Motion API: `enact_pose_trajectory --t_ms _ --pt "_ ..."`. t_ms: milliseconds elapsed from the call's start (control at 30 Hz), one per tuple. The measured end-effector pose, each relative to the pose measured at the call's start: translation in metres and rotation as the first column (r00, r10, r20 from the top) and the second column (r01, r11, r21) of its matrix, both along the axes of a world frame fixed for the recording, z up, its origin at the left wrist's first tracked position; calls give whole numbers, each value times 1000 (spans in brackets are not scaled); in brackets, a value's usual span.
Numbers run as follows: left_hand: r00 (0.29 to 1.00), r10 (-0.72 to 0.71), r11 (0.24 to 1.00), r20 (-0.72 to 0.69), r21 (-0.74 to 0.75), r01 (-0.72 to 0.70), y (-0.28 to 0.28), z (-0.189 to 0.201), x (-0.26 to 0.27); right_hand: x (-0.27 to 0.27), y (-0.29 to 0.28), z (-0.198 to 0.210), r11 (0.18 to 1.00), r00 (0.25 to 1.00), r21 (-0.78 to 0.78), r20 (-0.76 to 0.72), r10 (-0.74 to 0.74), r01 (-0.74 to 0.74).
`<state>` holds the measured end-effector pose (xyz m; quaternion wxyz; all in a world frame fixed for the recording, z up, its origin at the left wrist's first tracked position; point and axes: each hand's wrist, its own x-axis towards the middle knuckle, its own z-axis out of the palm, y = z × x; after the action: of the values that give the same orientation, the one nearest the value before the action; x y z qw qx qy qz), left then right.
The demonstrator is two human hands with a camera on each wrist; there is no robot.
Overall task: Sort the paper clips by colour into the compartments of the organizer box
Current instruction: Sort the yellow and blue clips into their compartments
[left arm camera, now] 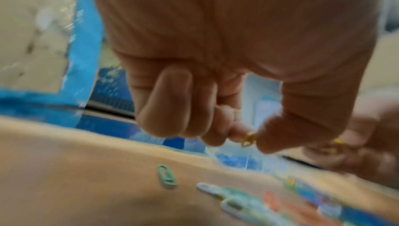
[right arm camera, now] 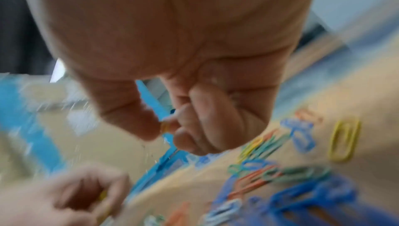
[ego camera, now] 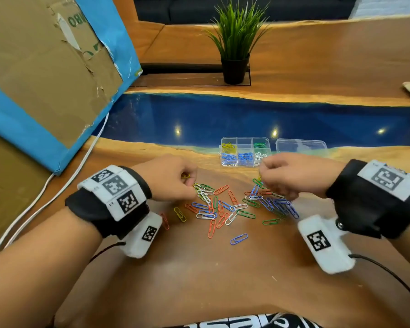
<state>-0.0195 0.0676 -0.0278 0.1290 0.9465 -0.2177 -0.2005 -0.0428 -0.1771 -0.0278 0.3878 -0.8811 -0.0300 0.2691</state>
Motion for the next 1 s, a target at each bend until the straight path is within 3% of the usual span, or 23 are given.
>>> enact_pose_trajectory --t_ms 33,100,167,233,333,633,767,1000 --pt "998 32 999 -49 -33 -33 -1 1 1 3 0 0 986 994 145 -80 -69 80" --pt "959 100 956 -264 -241 -166 -3 2 3 9 2 1 900 968 381 -212 -137 211" --pt "860 128 816 -495 -441 -375 -7 2 5 17 6 4 786 940 534 -295 -170 310" --pt "784 124 684 -608 -520 -511 -13 1 9 26 11 5 698 917 603 -330 -223 386" --pt "746 111 573 -657 -570 -588 -25 1 15 38 20 4 647 884 604 -358 -302 466" --pt "669 305 398 -678 -547 -737 -63 12 57 80 37 23 716 817 397 -336 -469 574" --pt "646 317 397 -695 -521 -755 -79 21 70 89 42 30 778 830 318 -345 -438 542" --pt "668 365 400 -648 -539 -741 -92 16 82 97 41 32 803 826 264 -365 -430 534"
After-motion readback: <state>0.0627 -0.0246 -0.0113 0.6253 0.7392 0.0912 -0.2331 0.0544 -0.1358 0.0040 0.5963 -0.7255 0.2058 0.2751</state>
